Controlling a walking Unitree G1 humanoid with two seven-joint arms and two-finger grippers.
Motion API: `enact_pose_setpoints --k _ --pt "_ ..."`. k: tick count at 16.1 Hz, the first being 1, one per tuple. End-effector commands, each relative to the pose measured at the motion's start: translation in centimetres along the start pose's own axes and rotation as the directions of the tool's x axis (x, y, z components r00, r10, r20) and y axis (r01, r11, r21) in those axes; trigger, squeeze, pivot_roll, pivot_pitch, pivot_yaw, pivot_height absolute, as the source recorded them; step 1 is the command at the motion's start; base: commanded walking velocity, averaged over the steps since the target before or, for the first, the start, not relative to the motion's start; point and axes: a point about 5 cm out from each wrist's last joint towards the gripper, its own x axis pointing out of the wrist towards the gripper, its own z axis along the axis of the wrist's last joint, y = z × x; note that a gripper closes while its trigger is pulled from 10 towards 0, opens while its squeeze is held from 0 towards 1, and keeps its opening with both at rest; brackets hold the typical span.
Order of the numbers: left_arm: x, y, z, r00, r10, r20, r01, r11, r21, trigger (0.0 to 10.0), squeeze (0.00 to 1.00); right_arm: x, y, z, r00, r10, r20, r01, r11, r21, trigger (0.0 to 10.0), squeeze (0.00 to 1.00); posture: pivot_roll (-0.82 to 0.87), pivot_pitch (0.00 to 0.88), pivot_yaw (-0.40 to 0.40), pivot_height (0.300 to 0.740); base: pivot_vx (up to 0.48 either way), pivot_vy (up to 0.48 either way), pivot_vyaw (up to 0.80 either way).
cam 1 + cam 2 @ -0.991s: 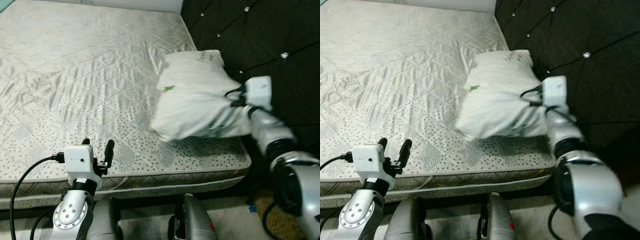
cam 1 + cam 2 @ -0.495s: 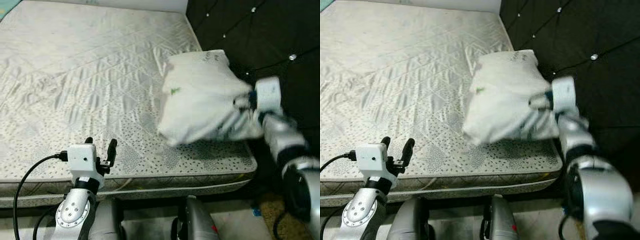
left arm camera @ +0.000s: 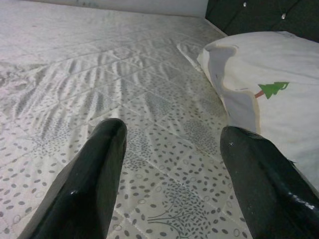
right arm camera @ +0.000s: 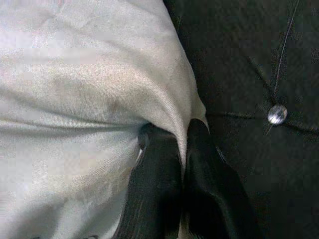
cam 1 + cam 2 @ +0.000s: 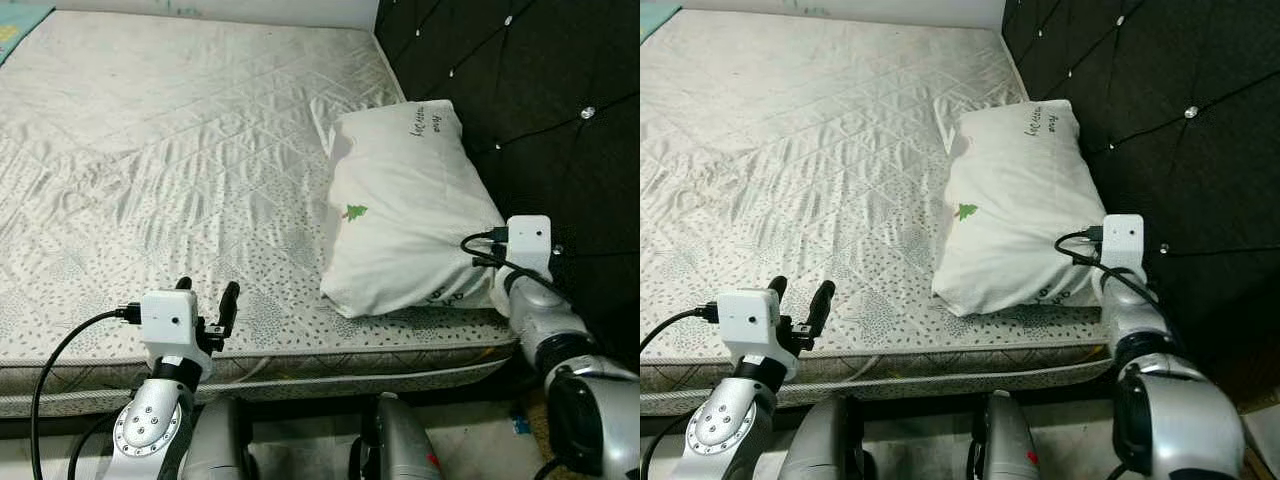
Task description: Clean up the room
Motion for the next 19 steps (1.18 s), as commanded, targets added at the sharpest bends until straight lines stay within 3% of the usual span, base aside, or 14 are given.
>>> enact_pose_setpoints --k 1,5,8,14,17,19 --pt "-0.1 -0.2 0.3 1.000 -0.009 0.004 0.009 1.000 0.000 10.0 0.00 0.1 -1.1 1.6 0.993 -0.060 0.099 0.056 0.998 0.041 0.0 0.00 0.11 0.130 -0.056 0.626 0.000 0.000 0.00" --pt "-0.3 0.3 0.2 1.000 -0.005 -0.003 0.005 1.000 0.008 10.0 0.00 -0.4 -3.2 0.1 0.986 -0.153 0.073 0.148 0.986 0.073 0.0 0.00 0.10 0.130 -0.055 0.626 0.000 0.000 0.00" --pt "-0.1 0.1 0.2 1.000 -0.013 -0.003 0.013 1.000 0.006 10.0 0.00 -1.3 -3.6 -1.8 0.986 -0.131 0.105 0.131 0.991 0.010 0.0 0.00 0.09 0.133 -0.047 0.626 0.000 0.000 0.00" --pt "-0.1 -0.1 0.2 1.000 -0.028 -0.009 0.028 1.000 0.004 10.0 0.00 -4.1 -1.7 -4.7 0.987 -0.104 0.125 0.100 0.994 0.037 0.0 0.00 0.08 0.144 -0.036 0.626 0.000 0.000 0.00" --pt "-0.2 -0.2 0.2 1.000 -0.029 -0.011 0.029 1.000 0.003 10.0 0.00 -4.0 -1.0 -4.3 0.991 -0.052 0.126 0.051 0.999 0.011 0.0 0.00 0.08 0.148 -0.041 0.626 0.000 0.000 0.00" --pt "-0.2 -0.1 0.2 1.000 -0.022 -0.011 0.022 1.000 0.002 10.0 0.00 -2.2 -2.3 -1.6 0.989 -0.039 0.144 0.046 0.998 -0.042 0.0 0.00 0.08 0.150 -0.051 0.626 0.000 0.000 0.00"
